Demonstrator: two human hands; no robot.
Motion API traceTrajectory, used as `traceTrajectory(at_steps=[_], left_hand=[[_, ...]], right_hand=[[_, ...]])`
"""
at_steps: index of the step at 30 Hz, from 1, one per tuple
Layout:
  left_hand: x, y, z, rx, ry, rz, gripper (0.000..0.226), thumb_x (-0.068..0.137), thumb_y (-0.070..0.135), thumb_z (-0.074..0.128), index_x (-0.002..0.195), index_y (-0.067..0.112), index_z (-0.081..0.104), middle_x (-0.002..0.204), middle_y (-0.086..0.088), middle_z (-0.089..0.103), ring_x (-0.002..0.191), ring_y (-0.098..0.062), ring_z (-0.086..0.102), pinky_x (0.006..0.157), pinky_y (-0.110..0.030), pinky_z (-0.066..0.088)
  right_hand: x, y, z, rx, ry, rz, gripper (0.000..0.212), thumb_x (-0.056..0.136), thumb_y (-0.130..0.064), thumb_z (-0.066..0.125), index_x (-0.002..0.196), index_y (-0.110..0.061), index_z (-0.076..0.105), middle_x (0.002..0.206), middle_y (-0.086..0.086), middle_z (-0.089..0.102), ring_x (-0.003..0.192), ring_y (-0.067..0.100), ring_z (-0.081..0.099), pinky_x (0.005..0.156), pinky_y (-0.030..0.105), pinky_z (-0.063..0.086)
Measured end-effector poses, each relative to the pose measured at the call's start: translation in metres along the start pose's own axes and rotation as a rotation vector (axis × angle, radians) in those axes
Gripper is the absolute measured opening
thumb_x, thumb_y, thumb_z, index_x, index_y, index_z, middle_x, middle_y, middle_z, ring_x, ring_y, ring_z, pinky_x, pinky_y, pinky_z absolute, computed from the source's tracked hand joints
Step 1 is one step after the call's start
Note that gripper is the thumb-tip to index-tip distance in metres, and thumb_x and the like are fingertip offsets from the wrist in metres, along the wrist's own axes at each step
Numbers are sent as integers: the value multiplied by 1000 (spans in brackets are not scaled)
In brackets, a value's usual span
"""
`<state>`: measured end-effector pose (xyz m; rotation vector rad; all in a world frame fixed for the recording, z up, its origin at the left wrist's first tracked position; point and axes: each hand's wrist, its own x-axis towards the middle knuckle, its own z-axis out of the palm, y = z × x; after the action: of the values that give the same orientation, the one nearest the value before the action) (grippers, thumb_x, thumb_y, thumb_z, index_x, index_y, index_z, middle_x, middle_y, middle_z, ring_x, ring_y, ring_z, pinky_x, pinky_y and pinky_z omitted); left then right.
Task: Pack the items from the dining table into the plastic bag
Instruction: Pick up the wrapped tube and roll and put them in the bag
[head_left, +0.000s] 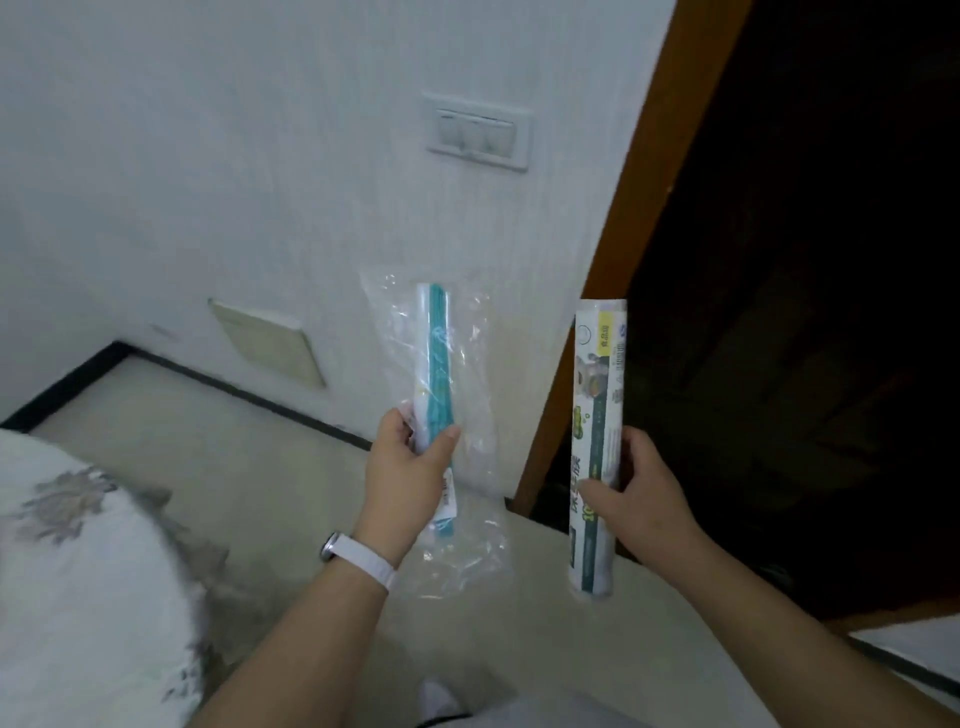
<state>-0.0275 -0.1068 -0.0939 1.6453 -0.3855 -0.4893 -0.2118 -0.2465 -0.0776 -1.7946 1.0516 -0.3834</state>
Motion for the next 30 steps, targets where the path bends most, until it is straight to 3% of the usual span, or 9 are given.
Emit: traceTrajectory(at_steps=[7, 10, 12, 16, 18, 23, 30], left_hand=[[57, -11, -82, -17, 210, -86, 25, 89, 25, 70, 112, 21, 61, 100, -2, 69, 89, -19, 70, 80, -39, 60], [75, -18, -105, -3, 310, -136, 27, 89, 26, 71, 114, 24, 60, 98, 4, 70, 85, -11, 70, 77, -33, 60], [91, -20, -119, 15, 385, -149, 26, 88, 24, 71, 112, 22, 61, 96, 1, 70, 84, -13, 70, 72, -28, 59], [132, -15, -143, 77, 520, -188, 23, 86, 21, 72, 106, 21, 61, 95, -4, 68, 82, -18, 69, 71, -31, 60], [155, -9, -155, 81, 608, -193, 22, 85, 17, 73, 103, 19, 61, 93, -5, 68, 77, -16, 68, 65, -24, 58], [204, 10, -180, 119, 811, -218, 24, 84, 16, 76, 102, 18, 61, 92, -4, 68, 71, -5, 66, 57, -13, 50], [218, 22, -216, 160, 1122, -254, 21, 84, 21, 76, 93, 21, 56, 87, 1, 64, 74, -11, 65, 53, -10, 48]], right_hand=[[80, -51, 95, -36, -251, -57, 52, 80, -10, 73, 118, -33, 46, 105, -13, 60, 94, 3, 60, 61, 12, 50], [114, -68, 127, -62, -305, -101, 50, 80, -12, 73, 115, -34, 45, 101, -16, 60, 88, 1, 60, 61, 13, 46], [142, -80, 153, -75, -370, -123, 49, 80, -14, 73, 115, -34, 45, 100, -17, 59, 87, 1, 60, 64, 17, 47], [204, -110, 206, -55, -492, -159, 46, 80, -15, 73, 113, -32, 47, 98, -17, 61, 87, 3, 61, 77, 31, 54], [234, -128, 230, -43, -562, -186, 46, 80, -15, 74, 114, -30, 48, 99, -15, 62, 88, 6, 62, 80, 34, 54], [300, -174, 281, -36, -751, -295, 47, 80, -14, 74, 116, -29, 48, 102, -15, 61, 91, 3, 61, 77, 30, 54], [336, -232, 363, -65, -963, -415, 46, 80, -12, 73, 114, -28, 47, 99, -15, 59, 90, 0, 58, 67, 19, 45]])
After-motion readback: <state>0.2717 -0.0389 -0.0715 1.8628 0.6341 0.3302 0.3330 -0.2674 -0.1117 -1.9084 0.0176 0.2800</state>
